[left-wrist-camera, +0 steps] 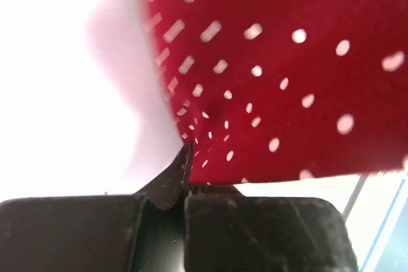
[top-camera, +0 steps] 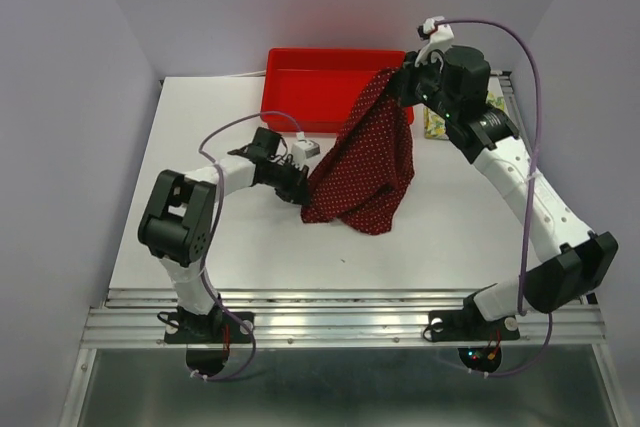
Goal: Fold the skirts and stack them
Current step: Move the skirt to the center of the board
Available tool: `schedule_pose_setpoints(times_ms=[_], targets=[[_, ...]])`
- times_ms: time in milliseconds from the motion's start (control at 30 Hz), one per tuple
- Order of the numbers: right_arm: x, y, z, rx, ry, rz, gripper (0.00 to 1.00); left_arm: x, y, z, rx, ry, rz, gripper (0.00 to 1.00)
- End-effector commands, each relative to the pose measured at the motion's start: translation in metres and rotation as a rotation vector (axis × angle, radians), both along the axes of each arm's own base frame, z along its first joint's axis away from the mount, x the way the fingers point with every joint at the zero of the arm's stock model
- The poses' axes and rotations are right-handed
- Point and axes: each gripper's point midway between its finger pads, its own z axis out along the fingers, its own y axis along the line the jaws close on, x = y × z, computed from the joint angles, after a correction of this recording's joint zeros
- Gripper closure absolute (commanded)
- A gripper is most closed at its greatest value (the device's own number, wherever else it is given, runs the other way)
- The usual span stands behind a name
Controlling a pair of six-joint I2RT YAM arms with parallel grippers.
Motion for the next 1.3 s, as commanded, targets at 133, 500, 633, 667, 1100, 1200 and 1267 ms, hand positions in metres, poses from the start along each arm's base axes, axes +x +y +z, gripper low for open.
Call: schedule_pose_setpoints(times_ms=[133,500,633,667,1100,1200,1267], targets=[[-0.058,-0.088,0.067,-0.109,-0.266,-0.287,0.99,0.051,0.097,0.173,0.079,-0.499,0.241,1.0],[-0.16,-0.116,0.013,-0.231,-0.201,-0.16,0.99,-0.044,0.161,0.29,0.199,-0.991,0.342,1.0],[-0.181,-0.115,0.016,-0.208,-0.187,-0.114,0.99,-0.065,0.173,0.314,0.184,-1.078,0.411,1.0],[-0.182,-0.11,0.018,-0.196,-0.19,-0.089,0.99,-0.065,0.175,0.315,0.187,-1.083,0.42,1.0],[0.004,-0.044,-0.14,-0.362,0.168,-0.123,0.85,0.115,0.149,0.211,0.305,-0.797,0.452,0.99],[0.057,-0.049,-0.158,-0.41,0.231,-0.195,0.29,0.17,0.152,0.212,0.327,-0.745,0.525,0.65],[0.085,-0.054,-0.135,-0.409,0.268,-0.226,0.16,0.184,0.159,0.223,0.318,-0.741,0.565,0.43]])
